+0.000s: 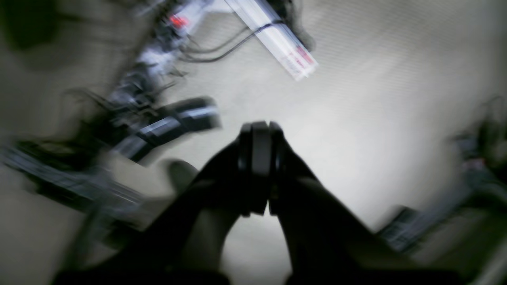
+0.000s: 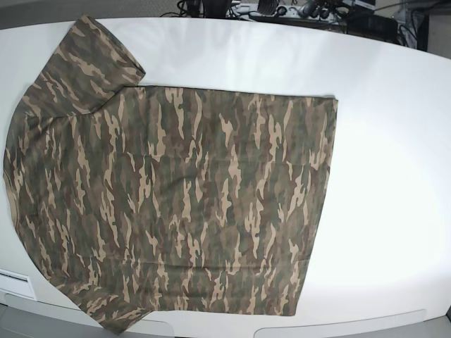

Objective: Fold the T-shirt properly

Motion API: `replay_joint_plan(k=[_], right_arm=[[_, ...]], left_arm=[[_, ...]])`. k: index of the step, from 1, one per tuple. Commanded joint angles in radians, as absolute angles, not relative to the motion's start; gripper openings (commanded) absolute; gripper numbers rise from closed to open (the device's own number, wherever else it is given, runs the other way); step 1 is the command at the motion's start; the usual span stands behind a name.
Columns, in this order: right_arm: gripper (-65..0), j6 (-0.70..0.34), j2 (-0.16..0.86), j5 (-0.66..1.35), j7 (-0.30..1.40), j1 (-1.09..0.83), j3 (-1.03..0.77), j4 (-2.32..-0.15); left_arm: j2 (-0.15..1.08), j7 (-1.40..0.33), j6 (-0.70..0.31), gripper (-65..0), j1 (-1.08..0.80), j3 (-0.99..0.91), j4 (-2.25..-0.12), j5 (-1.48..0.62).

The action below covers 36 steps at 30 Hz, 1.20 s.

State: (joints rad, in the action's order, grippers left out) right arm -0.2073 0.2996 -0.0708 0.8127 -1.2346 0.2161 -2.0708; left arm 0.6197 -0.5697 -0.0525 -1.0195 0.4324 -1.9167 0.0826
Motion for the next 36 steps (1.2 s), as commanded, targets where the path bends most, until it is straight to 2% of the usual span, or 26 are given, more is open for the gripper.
replay_joint_plan(k=[1, 6, 10, 15, 19, 23, 27, 32, 36], right_arm=[[-65.0, -0.184, 0.310, -0.100, 0.809, -1.277, 0.217, -2.136], [-65.0, -0.081, 0.350, -0.251, 0.837, -1.309, 0.217, -2.356], [-65.0, -0.058, 0.350, -0.317, 0.860, -1.309, 0.215, -2.356], [-65.0, -0.001, 0.349, -0.483, 0.853, -1.309, 0.214, -2.356], [-65.0, 0.071, 0.349, -0.608, 0.849, -1.309, 0.214, -2.356], [-65.0, 0.116, 0.350, -0.682, 0.806, -1.246, 0.214, -2.356], [-65.0, 0.131, 0.352, -0.689, 0.758, -1.145, 0.213, -2.356], [-65.0, 0.131, 0.352, -0.689, 0.759, -1.015, 0.200, -2.356], [-65.0, 0.131, 0.352, -0.670, 0.738, -0.981, 0.162, -2.356]], left_arm=[[0.642, -0.570, -0.039, -65.0, -1.049, 0.437, -1.988, 0.119], [0.731, -0.629, 0.065, -65.0, -1.075, 0.437, -2.225, 0.308], [0.751, -0.630, 0.080, -65.0, -1.074, 0.437, -2.355, 0.382], [0.752, -0.630, 0.080, -65.0, -1.057, 0.435, -2.356, 0.480], [0.754, -0.628, 0.070, -65.0, -1.005, 0.395, -2.356, 0.477], [0.766, -0.608, 0.004, -65.0, -0.945, 0.285, -2.356, 0.405], [0.838, -0.541, -0.056, -65.0, -0.876, 0.159, -2.322, 0.311], [0.933, -0.349, -0.200, -65.0, -0.768, 0.106, -2.174, 0.272], [1.009, -0.105, -0.359, -65.0, -0.648, 0.110, -2.021, 0.271]])
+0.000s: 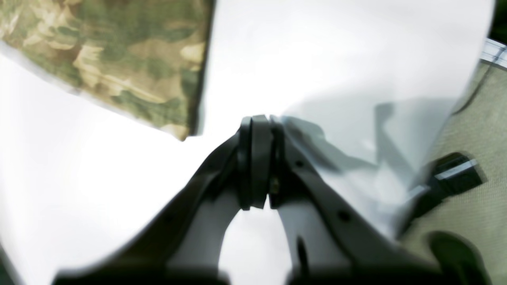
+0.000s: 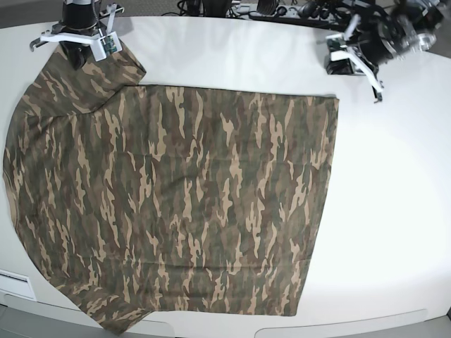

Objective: Fold the T-shirt properly
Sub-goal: 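Lower both grippers onto the shirt's shoulder corners and close them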

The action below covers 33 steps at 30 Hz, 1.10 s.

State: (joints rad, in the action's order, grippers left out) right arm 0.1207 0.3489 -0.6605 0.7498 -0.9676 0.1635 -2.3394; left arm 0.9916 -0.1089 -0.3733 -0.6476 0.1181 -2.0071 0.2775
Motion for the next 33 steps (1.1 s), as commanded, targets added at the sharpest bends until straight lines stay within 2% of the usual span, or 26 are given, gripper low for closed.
replay_joint_plan(k=[1, 4, 5, 6, 13, 18, 22, 23, 24, 25, 27, 28, 33], right_arm=[[-65.0, 0.130, 0.352, -0.664, 0.733, -0.981, 0.151, -2.356], [-65.0, 0.131, 0.352, -0.645, 0.733, -0.982, 0.120, -2.356], [-65.0, 0.131, 0.352, -0.640, 0.733, -0.984, 0.109, -2.356], [-65.0, 0.130, 0.352, -0.626, 0.733, -0.984, 0.101, -2.356], [-65.0, 0.119, 0.352, -0.599, 0.733, -0.984, 0.091, -2.356], [-65.0, 0.113, 0.352, -0.598, 0.733, -0.984, 0.091, -2.356], [-65.0, 0.117, 0.352, -0.599, 0.726, -0.984, 0.091, -2.356], [-65.0, 0.116, 0.352, -0.598, 0.724, -0.984, 0.091, -2.356], [-65.0, 0.116, 0.352, -0.598, 0.720, -0.984, 0.091, -2.356], [-65.0, 0.116, 0.352, -0.598, 0.717, -0.984, 0.091, -2.356], [-65.0, 0.116, 0.352, -0.598, 0.715, -0.984, 0.091, -2.356], [-65.0, 0.116, 0.352, -0.598, 0.709, -0.984, 0.091, -2.356], [-65.0, 0.108, 0.352, -0.598, 0.663, -0.983, 0.091, -2.356]], left_arm=[[1.023, -0.062, -0.394, -60.6, -0.611, 0.118, -1.987, 0.271], [1.060, -0.019, -0.490, -39.2, -0.494, 0.167, -1.906, 0.249], [1.071, -0.019, -0.506, -34.0, -0.456, 0.191, -1.884, 0.244], [1.079, -0.019, -0.506, -31.5, -0.421, 0.218, -1.863, 0.246], [1.097, -0.019, -0.501, -31.3, -0.147, 0.533, -1.783, 0.317], [1.096, -0.019, -0.432, -31.3, 0.047, 0.795, -1.723, 0.387], [1.076, -0.024, -0.406, -31.4, 0.151, 0.934, -1.703, 0.414], [1.065, -0.031, -0.407, -32.4, 0.169, 0.956, -1.702, 0.414], [1.053, -0.047, -0.407, -36.2, 0.183, 0.973, -1.702, 0.409], [1.041, -0.073, -0.407, -41.9, 0.191, 0.986, -1.702, 0.401], [1.013, -0.149, -0.397, -61.1, 0.201, 0.999, -1.702, 0.364], [1.000, -0.186, -0.382, -65.0, 0.200, 0.999, -1.703, 0.347], [0.984, -0.272, -0.360, -65.0, 0.200, 0.999, -1.742, 0.328]])
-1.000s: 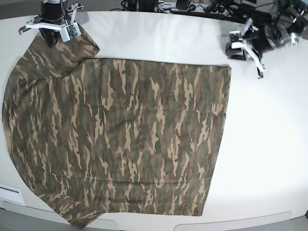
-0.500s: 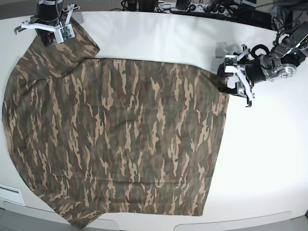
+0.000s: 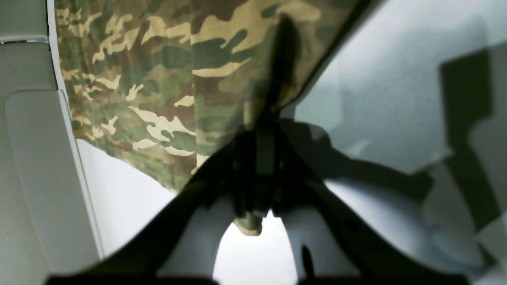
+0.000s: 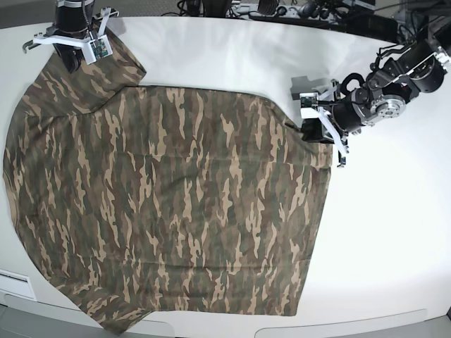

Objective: Fold the T-shirt properly
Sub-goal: 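Lower both grippers onto the shirt's shoulder corners and close them, then lift the shoulder edge with both grippers and pull it toward the robot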

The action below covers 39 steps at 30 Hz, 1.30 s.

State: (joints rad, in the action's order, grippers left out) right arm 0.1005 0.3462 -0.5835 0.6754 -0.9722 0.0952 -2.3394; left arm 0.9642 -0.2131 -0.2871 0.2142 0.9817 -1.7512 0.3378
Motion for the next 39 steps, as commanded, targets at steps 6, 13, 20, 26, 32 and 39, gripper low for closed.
replay_joint_plan(k=[6, 13, 20, 26, 32, 39], right_arm=[[-65.0, 0.043, 0.353, -0.543, 0.620, -0.947, 0.051, -2.356], [-37.7, 0.020, 0.408, -0.324, 0.577, -0.852, -0.116, -2.328], [-28.9, -0.079, 0.479, -0.143, 0.575, -0.837, -0.221, -2.193], [-28.9, -0.145, 0.482, -0.126, 0.560, -0.727, -0.224, -2.004], [-28.9, -0.176, 0.482, -0.127, 0.559, -0.628, -0.224, -1.881], [-41.4, -0.177, 0.482, -0.077, 0.519, -0.599, -0.224, -1.842]], left_arm=[[1.026, -0.297, -0.309, -65.0, 0.197, 0.999, -1.810, 0.332], [1.039, -0.296, -0.310, -65.0, 0.197, 0.999, -1.815, 0.331], [1.045, -0.293, -0.310, -65.0, 0.197, 0.999, -1.815, 0.331], [1.045, -0.293, -0.310, -65.0, 0.197, 0.999, -1.815, 0.331], [1.045, -0.292, -0.309, -65.0, 0.197, 0.999, -1.815, 0.332], [1.045, -0.293, -0.309, -65.0, 0.197, 0.999, -1.815, 0.332]])
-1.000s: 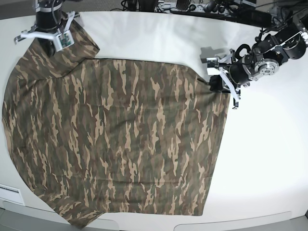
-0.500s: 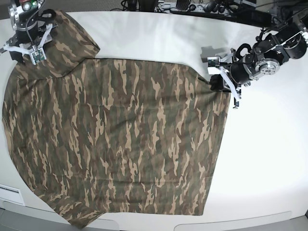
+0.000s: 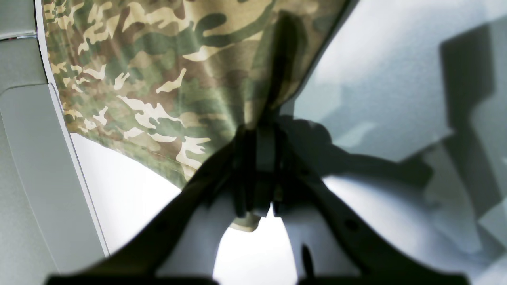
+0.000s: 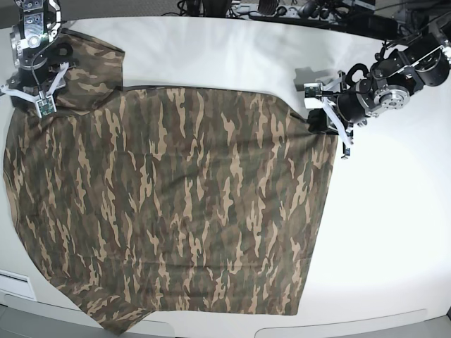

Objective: Fold the T-shirt properly
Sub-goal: 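Lift the shoulder edge with both grippers and pull it toward the robot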

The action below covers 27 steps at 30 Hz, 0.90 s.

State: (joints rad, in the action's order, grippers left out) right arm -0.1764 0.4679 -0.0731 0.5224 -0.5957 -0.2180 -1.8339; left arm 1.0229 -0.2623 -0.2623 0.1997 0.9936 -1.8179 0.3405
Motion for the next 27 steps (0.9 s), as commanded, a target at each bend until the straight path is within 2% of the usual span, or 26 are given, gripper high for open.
replay_joint_plan(k=[1, 2, 3, 5, 9, 12, 18, 27], right_arm=[[-50.8, -0.177, 0.482, -0.074, 0.519, -0.599, -0.224, -1.842], [-61.7, -0.176, 0.482, -0.075, 0.520, -0.599, -0.224, -1.842], [-65.0, -0.176, 0.482, -0.075, 0.527, -0.599, -0.224, -1.842], [-65.0, -0.168, 0.482, -0.075, 0.543, -0.599, -0.224, -1.848], [-65.0, -0.119, 0.483, -0.105, 0.585, -0.607, -0.224, -1.901], [-65.0, -0.094, 0.483, -0.171, 0.623, -0.638, -0.224, -1.966], [-65.0, -0.034, 0.482, -0.266, 0.639, -0.786, -0.224, -2.139], [-65.0, 0.059, 0.482, -0.272, 0.709, -1.037, -0.228, -2.284]], left_arm=[[1.045, -0.293, -0.310, -65.0, 0.197, 0.999, -1.815, 0.332], [1.045, -0.293, -0.310, -65.0, 0.197, 0.999, -1.815, 0.332], [1.045, -0.293, -0.309, -65.0, 0.197, 0.999, -1.815, 0.332], [1.045, -0.295, -0.306, -65.0, 0.198, 0.999, -1.817, 0.333], [1.060, -0.364, -0.205, -65.0, 0.197, 0.999, -1.860, 0.347], [1.098, -0.402, -0.181, -65.0, 0.183, 0.999, -1.923, 0.347], [1.194, -0.457, -0.114, -65.0, 0.122, 0.999, -2.074, 0.399], [1.281, -0.533, -0.047, -65.0, -0.020, 0.999, -2.207, 0.536]])
